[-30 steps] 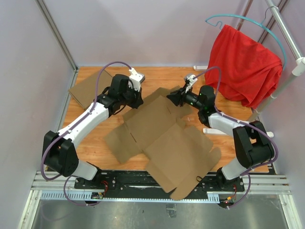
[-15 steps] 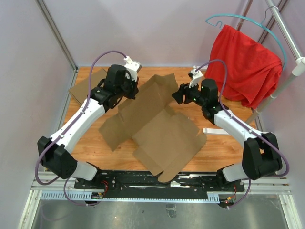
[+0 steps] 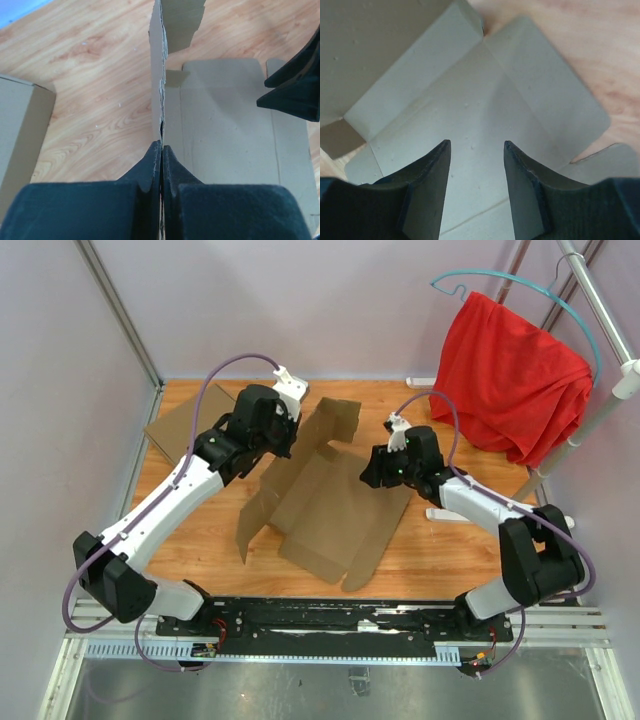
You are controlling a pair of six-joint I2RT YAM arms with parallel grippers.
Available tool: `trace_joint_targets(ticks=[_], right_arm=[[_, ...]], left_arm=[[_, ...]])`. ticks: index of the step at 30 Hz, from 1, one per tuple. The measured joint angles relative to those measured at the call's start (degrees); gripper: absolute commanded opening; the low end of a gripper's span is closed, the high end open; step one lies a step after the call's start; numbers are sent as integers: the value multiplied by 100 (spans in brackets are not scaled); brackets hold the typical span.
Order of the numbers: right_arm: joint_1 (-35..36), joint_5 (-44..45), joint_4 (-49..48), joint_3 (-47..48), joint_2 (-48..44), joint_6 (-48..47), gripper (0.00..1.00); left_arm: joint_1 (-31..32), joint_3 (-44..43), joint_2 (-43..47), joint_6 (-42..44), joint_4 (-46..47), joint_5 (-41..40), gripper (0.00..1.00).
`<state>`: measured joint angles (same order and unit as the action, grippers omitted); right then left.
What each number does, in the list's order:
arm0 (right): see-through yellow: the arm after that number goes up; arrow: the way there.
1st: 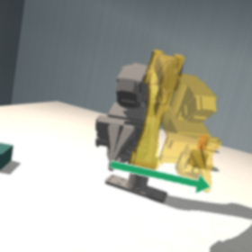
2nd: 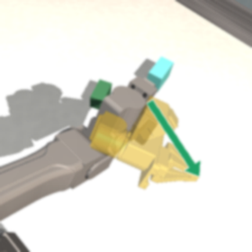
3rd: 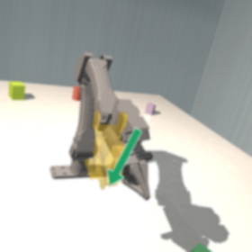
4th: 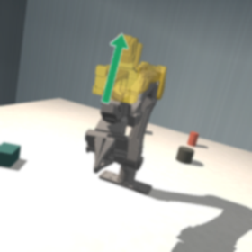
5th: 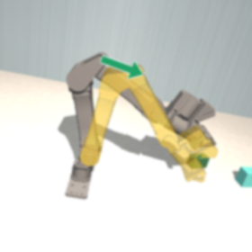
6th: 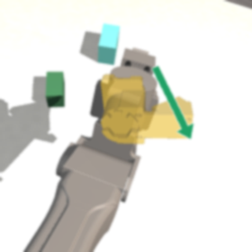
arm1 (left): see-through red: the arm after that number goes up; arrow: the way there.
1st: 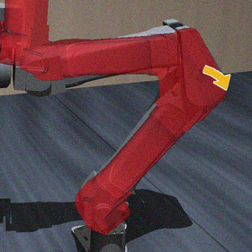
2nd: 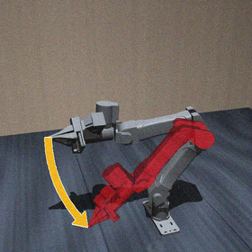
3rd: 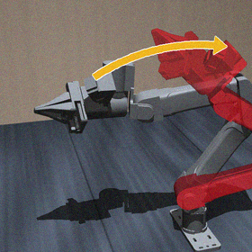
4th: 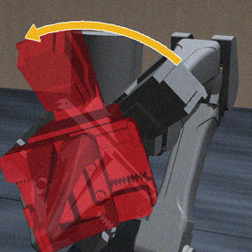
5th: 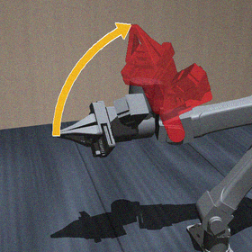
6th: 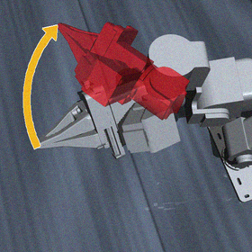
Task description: Fold the paper box
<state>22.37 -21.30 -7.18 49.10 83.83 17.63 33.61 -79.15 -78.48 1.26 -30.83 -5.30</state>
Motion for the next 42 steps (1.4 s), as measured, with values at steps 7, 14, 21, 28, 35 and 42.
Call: trace_joint_targets(ticks=[7, 14, 21, 28, 35, 42], right_arm=[[166, -142, 125, -111, 549, 168, 48], [168, -136, 319, 219, 863, 92, 50], [-35, -52, 651, 1506, 1093, -111, 50], [-586, 87, 791, 2516, 1467, -170, 54], [-844, -955, 793, 3560, 2645, -560, 51], [-850, -1681, 859, 3982, 3353, -1119, 50]], left_arm=[[168, 323, -85, -17, -37, -170, 0], [221, 380, -74, -20, -46, -260, 0], [245, 387, -96, -15, -127, -511, 0], [542, 356, -382, 11, -306, -1036, 0], [894, 223, -632, 26, -459, -1576, 0], [1147, 66, -807, 22, -645, -2131, 0]])
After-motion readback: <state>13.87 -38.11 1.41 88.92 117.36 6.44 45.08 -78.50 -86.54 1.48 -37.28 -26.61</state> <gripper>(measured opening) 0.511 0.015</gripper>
